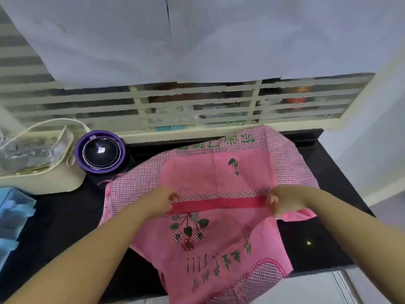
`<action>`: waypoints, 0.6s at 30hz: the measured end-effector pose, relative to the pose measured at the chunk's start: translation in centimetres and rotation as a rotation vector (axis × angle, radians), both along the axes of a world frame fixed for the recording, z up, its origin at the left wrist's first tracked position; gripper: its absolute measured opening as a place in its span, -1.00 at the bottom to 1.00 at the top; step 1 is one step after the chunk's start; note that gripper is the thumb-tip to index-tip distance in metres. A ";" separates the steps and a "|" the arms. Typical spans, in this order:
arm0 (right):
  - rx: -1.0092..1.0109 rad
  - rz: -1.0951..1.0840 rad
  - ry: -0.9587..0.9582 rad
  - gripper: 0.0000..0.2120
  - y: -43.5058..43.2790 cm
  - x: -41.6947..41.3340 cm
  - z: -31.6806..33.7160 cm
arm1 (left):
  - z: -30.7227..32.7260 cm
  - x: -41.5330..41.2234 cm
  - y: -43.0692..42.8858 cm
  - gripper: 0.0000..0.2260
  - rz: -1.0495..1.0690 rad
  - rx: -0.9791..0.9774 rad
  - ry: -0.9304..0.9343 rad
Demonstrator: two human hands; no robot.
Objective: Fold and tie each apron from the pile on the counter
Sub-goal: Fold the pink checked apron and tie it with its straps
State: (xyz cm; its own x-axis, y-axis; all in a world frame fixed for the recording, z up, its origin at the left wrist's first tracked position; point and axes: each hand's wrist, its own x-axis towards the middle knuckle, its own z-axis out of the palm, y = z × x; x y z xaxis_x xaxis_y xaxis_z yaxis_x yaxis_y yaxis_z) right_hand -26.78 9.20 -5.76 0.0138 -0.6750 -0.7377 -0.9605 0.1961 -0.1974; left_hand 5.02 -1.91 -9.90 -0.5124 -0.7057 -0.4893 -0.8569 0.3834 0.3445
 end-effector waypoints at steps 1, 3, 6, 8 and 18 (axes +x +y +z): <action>-0.024 -0.044 -0.040 -0.83 -0.2 -0.4 -0.5 | -1.1 0.3 -0.2 -0.60 0.008 -0.045 0.002; -0.120 -0.137 -0.120 -0.76 -0.6 -0.7 -1.5 | -3.1 0.9 0.0 -0.53 -0.024 -0.078 -0.024; -0.345 -0.100 -0.108 -0.69 -0.4 -0.8 -4.3 | -5.3 1.3 1.0 -0.42 0.009 -0.112 0.006; -0.338 -0.065 0.017 -0.54 0.0 -1.3 -6.7 | -6.0 1.6 1.4 -0.43 0.014 -0.192 0.025; -0.442 -0.051 0.080 -0.74 0.0 -4.8 -9.8 | -7.7 4.2 -0.3 -0.59 0.032 -0.160 0.124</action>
